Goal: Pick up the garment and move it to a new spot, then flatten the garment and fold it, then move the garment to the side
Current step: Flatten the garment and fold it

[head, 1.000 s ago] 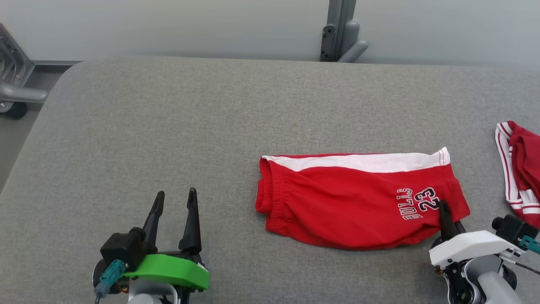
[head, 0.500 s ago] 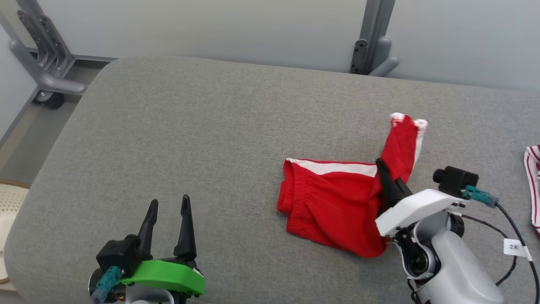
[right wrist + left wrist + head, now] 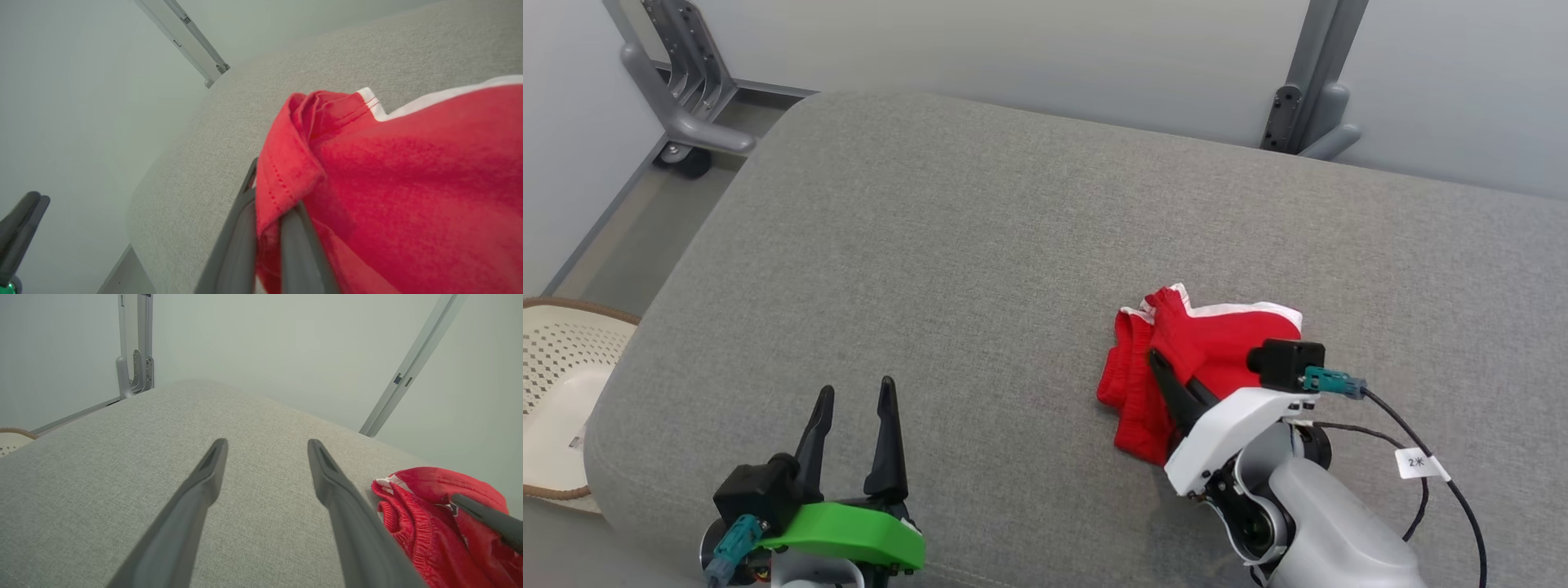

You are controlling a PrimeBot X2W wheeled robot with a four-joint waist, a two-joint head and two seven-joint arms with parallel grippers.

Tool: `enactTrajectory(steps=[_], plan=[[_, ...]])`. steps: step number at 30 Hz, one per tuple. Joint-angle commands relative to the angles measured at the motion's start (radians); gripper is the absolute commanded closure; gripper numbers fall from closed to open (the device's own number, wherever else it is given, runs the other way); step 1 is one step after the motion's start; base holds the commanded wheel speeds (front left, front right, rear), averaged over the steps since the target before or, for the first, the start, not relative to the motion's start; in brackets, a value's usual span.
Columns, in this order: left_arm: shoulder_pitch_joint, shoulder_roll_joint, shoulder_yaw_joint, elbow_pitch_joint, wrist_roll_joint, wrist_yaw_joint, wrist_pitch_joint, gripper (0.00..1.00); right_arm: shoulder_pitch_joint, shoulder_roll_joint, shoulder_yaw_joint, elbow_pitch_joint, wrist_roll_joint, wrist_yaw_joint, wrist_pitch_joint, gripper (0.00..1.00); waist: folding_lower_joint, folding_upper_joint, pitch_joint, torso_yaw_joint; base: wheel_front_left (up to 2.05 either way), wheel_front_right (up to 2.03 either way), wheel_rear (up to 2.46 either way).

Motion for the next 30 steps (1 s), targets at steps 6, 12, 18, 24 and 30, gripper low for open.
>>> enactTrajectory(steps=[6,12,18,24,30], plan=[[0.001,-0.007,0.008,-0.001,0.018,-0.008,-0.003,0.00,-0.059,-0.003,0.098,0.100,-0.015,0.000,-0.037,1.00,0.0000,0.0000,0.003,0.011,0.00,0.00,0.00],[0.010,-0.011,0.019,-0.004,0.022,-0.009,-0.003,0.00,-0.075,-0.003,0.141,0.161,-0.063,0.000,-0.056,1.00,0.0000,0.0000,0.001,0.007,0.00,0.00,0.00],[0.018,-0.014,0.024,-0.003,0.024,-0.014,-0.003,0.00,-0.070,-0.003,0.177,0.174,-0.130,0.000,-0.098,0.00,0.0000,0.0000,-0.001,-0.008,0.00,0.00,0.00],[0.024,-0.015,0.025,0.001,0.029,-0.017,-0.003,0.00,-0.011,-0.003,0.228,0.088,-0.131,0.000,-0.108,0.00,0.0000,0.0000,-0.010,-0.030,0.00,0.00,0.00],[0.030,-0.014,0.024,0.001,0.033,-0.018,-0.003,0.00,0.027,-0.003,0.156,0.034,-0.170,0.000,-0.135,0.00,0.0000,0.0000,-0.016,-0.049,0.00,0.00,0.00]])
